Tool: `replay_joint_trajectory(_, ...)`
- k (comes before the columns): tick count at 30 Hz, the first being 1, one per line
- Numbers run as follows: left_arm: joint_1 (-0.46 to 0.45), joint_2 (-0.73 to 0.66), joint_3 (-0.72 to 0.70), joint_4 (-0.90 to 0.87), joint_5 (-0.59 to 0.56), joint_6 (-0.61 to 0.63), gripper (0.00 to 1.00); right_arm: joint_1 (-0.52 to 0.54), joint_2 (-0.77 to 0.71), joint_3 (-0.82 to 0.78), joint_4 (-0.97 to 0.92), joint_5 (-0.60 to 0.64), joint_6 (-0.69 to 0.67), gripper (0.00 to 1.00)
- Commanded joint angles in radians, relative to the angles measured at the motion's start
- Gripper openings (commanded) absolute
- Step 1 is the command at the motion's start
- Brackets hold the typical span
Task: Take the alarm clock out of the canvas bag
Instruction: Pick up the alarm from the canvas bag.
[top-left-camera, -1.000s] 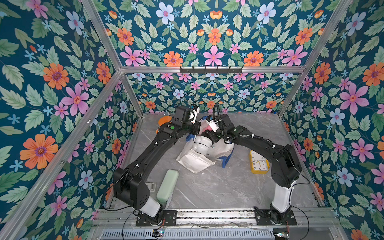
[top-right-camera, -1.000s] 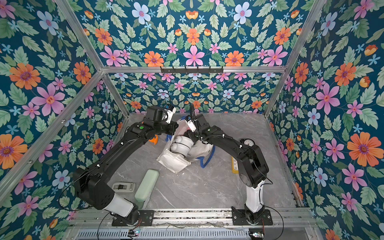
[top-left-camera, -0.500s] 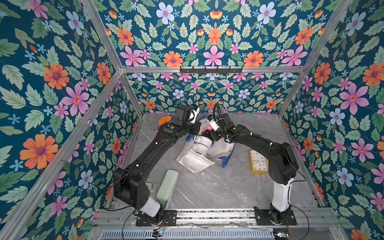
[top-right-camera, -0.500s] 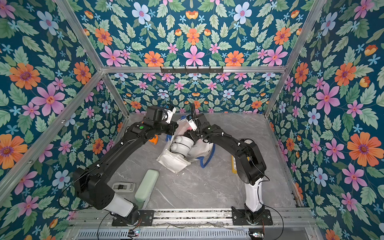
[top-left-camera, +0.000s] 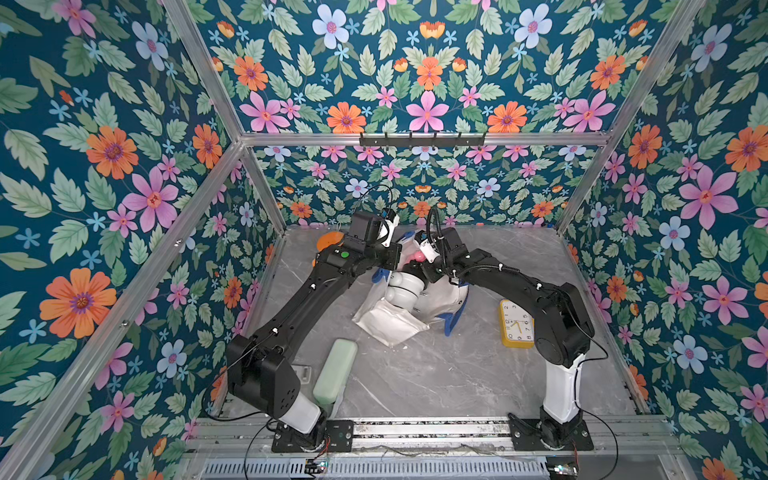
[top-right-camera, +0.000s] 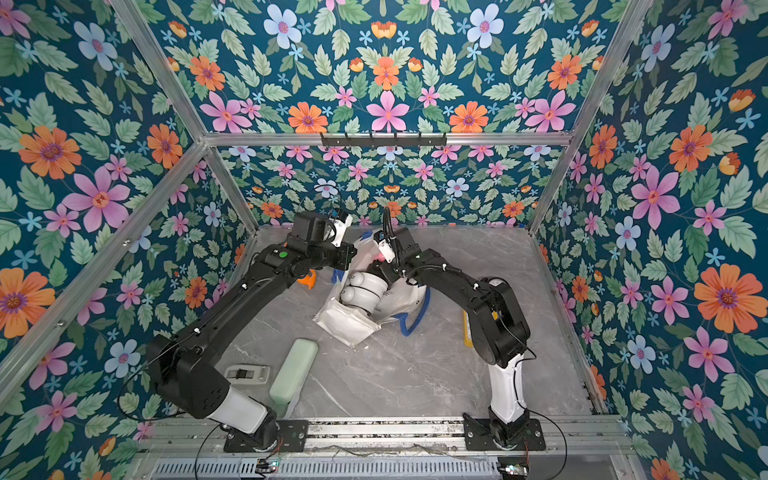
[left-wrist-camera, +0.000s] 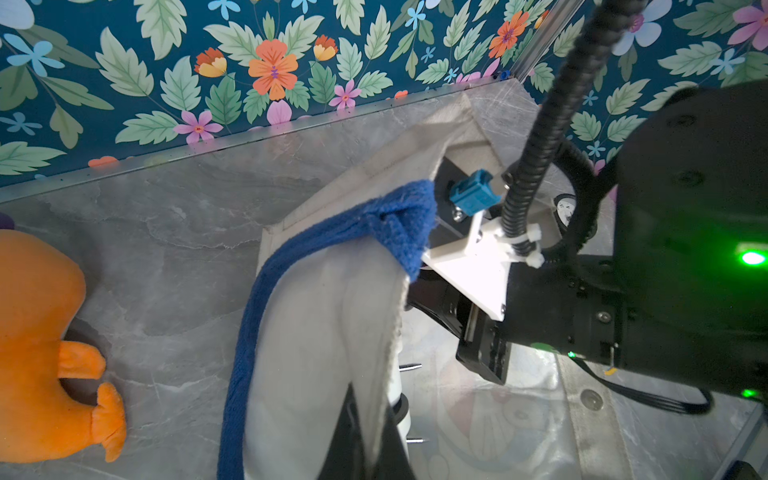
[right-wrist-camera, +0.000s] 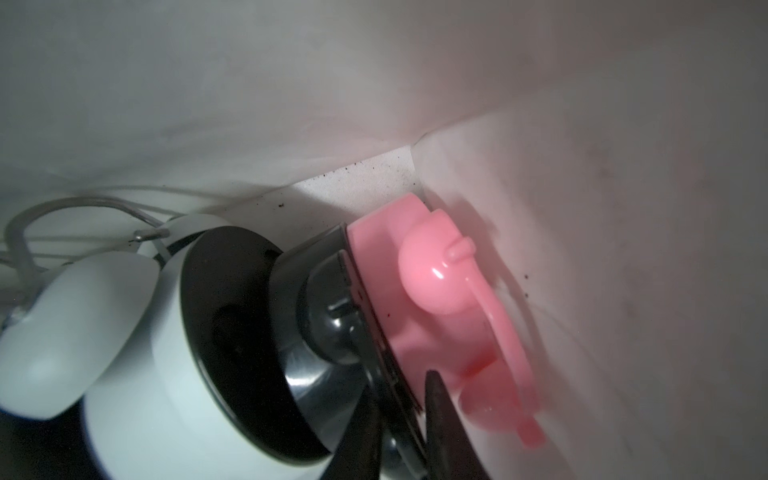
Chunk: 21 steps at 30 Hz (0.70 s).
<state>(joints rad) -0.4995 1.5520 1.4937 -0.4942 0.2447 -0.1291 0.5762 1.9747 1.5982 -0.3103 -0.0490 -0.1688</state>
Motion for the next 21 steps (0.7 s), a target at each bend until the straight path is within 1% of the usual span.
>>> replay_joint_trajectory(1,-0.002,0.001,0.012,0.038,0.034,-0.005,0.00,0.002,0.007,0.003,-0.013,-0.040,-0.006,0.15)
replay_joint_trajectory(7,-0.002,-0.001,0.011,0.039,0.026,-0.004,0.00,0.002,0.005,0.007,-0.019,-0.061,-0.007,0.06)
replay_joint_trajectory(16,-0.001,0.003,0.008,0.045,0.003,-0.006,0.00,0.004,-0.059,0.013,-0.059,-0.098,-0.021,0.01)
replay_joint_trajectory(21,0.001,0.005,0.013,0.045,-0.031,-0.016,0.00,0.004,-0.105,0.010,-0.088,-0.128,-0.025,0.00)
